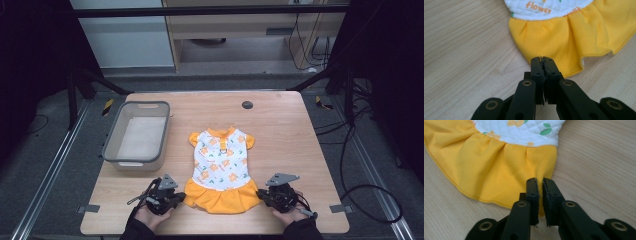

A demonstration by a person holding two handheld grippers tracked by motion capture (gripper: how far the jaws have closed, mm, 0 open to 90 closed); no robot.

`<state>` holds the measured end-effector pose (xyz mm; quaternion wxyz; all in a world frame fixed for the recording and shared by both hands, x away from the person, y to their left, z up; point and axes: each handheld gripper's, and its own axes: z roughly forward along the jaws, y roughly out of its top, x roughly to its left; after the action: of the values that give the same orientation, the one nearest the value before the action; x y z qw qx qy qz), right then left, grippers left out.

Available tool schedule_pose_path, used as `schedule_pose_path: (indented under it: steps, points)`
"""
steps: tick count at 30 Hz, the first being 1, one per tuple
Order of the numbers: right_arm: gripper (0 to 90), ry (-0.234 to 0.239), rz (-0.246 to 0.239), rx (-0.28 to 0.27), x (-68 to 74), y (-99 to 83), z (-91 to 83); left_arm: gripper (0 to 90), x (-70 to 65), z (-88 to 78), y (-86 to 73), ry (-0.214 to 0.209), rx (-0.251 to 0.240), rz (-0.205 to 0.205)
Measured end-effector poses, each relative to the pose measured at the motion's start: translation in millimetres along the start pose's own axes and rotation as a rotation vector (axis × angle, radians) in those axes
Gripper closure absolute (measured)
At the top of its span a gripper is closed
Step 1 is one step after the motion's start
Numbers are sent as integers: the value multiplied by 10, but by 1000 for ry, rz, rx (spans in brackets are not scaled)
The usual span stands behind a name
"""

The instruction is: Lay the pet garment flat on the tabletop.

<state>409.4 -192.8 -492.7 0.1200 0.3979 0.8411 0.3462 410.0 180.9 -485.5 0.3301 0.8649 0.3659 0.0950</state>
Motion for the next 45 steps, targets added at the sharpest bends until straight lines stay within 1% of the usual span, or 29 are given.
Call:
schedule_pose_path:
  steps: [1,3,4,5,6,7,8,9,10,12,14,15,18,20,21,22,23,24,25,26,27,29,32,34,37,40,42,43,45]
  points:
    - [788,-3,-1,4,5,-6,-5,812,-11,-16,0,6,-12,6]
    - [746,-1,5,-19,6,-13,-31,724,-6,-83,13,18,-53,14]
    - [722,-11,4,-37,0,-11,-54,695,-6,-83,13,18,-53,14]
    - [687,-15,4,-55,-8,-4,-81,675,16,-161,39,29,-105,13]
    - [678,-26,-2,-81,-26,10,-103,644,35,-192,63,39,-129,14]
    - [683,-37,4,-100,-48,33,-124,595,61,-211,95,53,-149,14]
    - [683,-37,4,-100,-48,33,-124,569,61,-211,95,53,-149,14]
    - [694,-58,18,-147,-115,109,-136,567,113,-228,171,61,-185,-9]
    - [701,-64,19,-159,-138,137,-133,562,132,-226,216,61,-201,-14]
    - [726,-72,40,-191,-192,215,-102,566,153,-192,323,79,-225,4]
    - [762,-77,57,-214,-246,289,-53,572,178,-111,441,89,-248,13]
    - [783,-75,66,-225,-266,324,-21,578,186,-55,503,104,-257,18]
    - [815,-56,89,-248,-313,438,90,579,222,160,677,119,-254,19]
    - [825,-43,96,-258,-329,514,188,590,243,316,764,104,-247,2]
    - [827,-33,93,-258,-333,547,245,593,253,391,792,93,-246,-10]
    - [830,-29,85,-252,-331,576,304,597,258,463,811,89,-244,-13]
    - [834,-22,82,-247,-322,598,362,603,262,528,823,100,-232,-8]
    - [836,-14,81,-238,-311,611,419,607,272,583,823,106,-220,-16]
    - [838,-7,76,-229,-299,618,470,615,290,627,815,101,-204,-20]
    - [839,-9,71,-214,-280,618,516,624,290,627,815,101,-204,-20]
    - [840,-13,58,-192,-259,615,566,633,319,690,791,113,-154,-22]
    - [842,-29,42,-158,-247,605,623,640,339,714,766,122,-123,-14]
    - [849,-54,33,-124,-263,587,690,648,364,722,725,121,-124,-23]
    - [853,-53,38,-131,-283,595,702,648,373,744,710,122,-133,-15]
    - [855,-69,25,-135,-302,617,727,649,368,769,720,132,-144,-12]
    - [853,-74,30,-139,-322,623,733,646,365,777,720,134,-149,-12]
    - [847,-75,36,-138,-321,621,732,627,366,770,720,136,-148,-12]
    - [838,-77,37,-144,-313,617,714,611,368,744,720,140,-141,-25]
    - [831,-71,38,-171,-301,617,682,599,356,697,716,144,-148,-28]
